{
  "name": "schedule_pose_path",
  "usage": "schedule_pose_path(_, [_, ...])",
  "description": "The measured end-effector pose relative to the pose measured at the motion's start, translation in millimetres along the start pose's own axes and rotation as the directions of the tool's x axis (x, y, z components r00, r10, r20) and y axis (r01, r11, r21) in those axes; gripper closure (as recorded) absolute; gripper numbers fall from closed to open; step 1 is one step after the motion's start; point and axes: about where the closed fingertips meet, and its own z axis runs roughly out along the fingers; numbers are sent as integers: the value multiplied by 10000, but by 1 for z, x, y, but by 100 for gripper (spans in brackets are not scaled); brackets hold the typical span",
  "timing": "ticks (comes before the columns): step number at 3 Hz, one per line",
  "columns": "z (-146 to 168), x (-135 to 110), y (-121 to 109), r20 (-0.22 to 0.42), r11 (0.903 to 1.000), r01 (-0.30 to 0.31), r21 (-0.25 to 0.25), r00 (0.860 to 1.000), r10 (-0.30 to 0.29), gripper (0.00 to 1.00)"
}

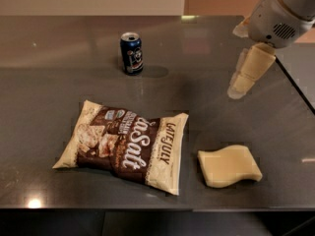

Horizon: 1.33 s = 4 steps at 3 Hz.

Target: Move pepsi can near brown chip bag

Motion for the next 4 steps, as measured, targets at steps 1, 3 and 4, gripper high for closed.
schedule_pose_path(1, [23, -23, -35, 1041, 9993, -352, 104, 9940, 340, 0])
schedule_pose_path(3, [83, -67, -109, 2723, 9922, -1012, 724, 9590, 779, 0])
schedule_pose_path(4, [116, -89, -139, 3536, 9861, -1277, 1060, 9317, 826, 0])
